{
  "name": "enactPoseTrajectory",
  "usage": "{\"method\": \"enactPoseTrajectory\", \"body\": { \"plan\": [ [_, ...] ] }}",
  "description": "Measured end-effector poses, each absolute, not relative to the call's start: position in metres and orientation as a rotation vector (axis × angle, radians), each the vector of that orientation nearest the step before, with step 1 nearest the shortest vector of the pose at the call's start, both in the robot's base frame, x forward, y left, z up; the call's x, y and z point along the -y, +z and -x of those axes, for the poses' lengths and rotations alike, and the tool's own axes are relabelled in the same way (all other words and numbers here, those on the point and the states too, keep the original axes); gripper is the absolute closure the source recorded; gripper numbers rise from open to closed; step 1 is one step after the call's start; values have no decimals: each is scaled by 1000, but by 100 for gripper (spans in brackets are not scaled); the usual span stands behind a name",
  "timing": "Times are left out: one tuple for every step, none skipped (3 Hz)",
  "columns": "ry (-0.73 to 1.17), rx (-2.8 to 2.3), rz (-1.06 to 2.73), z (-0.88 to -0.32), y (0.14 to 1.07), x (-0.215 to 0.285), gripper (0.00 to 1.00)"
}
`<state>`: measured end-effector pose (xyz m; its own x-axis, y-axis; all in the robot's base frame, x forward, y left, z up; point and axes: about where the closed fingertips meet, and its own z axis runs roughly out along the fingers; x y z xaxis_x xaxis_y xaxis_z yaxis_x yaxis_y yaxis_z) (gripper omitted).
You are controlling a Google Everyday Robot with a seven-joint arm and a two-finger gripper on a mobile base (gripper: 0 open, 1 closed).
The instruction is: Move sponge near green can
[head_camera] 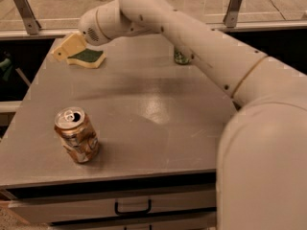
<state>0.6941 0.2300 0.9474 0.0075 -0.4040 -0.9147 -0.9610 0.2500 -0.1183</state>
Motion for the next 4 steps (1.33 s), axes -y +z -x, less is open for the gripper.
{"method": "enactPoseTrajectory", "body": {
  "plan": [
    [729,-1686,1265,-712,919,-256,0],
    [692,-1801,1241,-722,888,-260,0],
    [661,-1886,1190,-733,866,-251,0],
    [617,-1938,1159,-746,850,-237,0]
  ]
}}
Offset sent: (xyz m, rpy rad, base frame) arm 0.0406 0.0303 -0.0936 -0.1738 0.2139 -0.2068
